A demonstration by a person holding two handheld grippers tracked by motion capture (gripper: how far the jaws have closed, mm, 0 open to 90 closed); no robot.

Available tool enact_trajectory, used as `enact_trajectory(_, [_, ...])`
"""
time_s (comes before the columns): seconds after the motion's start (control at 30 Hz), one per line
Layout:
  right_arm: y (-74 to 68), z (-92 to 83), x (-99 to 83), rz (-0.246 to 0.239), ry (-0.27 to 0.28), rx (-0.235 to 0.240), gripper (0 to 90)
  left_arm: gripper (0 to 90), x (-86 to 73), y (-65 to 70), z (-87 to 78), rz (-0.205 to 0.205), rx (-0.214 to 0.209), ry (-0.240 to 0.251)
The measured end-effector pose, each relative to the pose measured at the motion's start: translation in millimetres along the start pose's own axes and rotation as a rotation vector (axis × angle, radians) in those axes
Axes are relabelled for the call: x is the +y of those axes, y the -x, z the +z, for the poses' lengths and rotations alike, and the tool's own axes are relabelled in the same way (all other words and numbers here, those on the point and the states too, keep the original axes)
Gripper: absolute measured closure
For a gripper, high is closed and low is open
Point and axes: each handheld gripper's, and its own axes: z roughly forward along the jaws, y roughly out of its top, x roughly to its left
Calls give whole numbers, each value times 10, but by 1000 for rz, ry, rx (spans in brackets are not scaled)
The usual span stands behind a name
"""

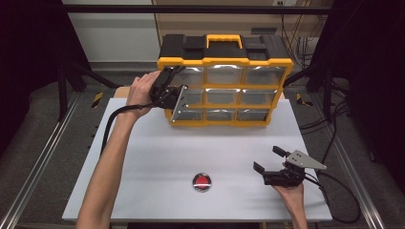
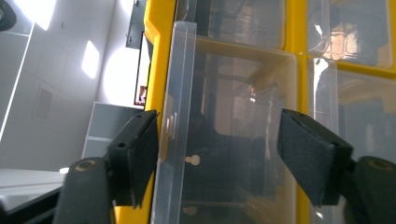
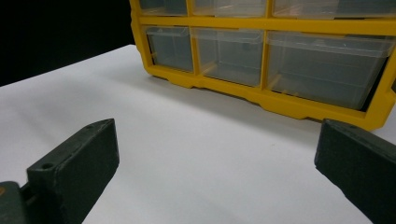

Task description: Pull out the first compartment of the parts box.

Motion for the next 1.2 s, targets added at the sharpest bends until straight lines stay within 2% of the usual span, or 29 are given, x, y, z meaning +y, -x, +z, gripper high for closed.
enact_trajectory(0.07, [1, -6, 3, 1, 2, -1, 7, 320, 17, 4, 6, 4, 5, -3])
enact_trajectory(0.13, [3, -15, 8, 5, 4, -2, 7, 347, 33, 13, 11, 31, 18, -16])
enact_trajectory(0.3, [1, -10, 5, 5, 1, -1, 7, 412, 30, 1, 10, 30, 33, -11])
enact_trajectory(0.4, [1, -7, 4, 3, 4, 0, 7, 451, 18, -6, 2, 55, 42, -10])
enact_trajectory(0.47, [1, -9, 4, 4, 5, -1, 7, 492, 15, -10, -1, 54, 53, -7])
enact_trajectory(0.6, [-3, -15, 7, 9, 5, -1, 7, 565, 13, -13, -8, 78, 75, -13])
enact_trajectory(1.03, [0, -17, 7, 5, 7, -1, 7, 726, -1, -26, -23, 107, 124, -2])
enact_trajectory(1.2, [2, -18, 8, 6, 7, -1, 7, 775, 3, -23, -24, 143, 139, -9])
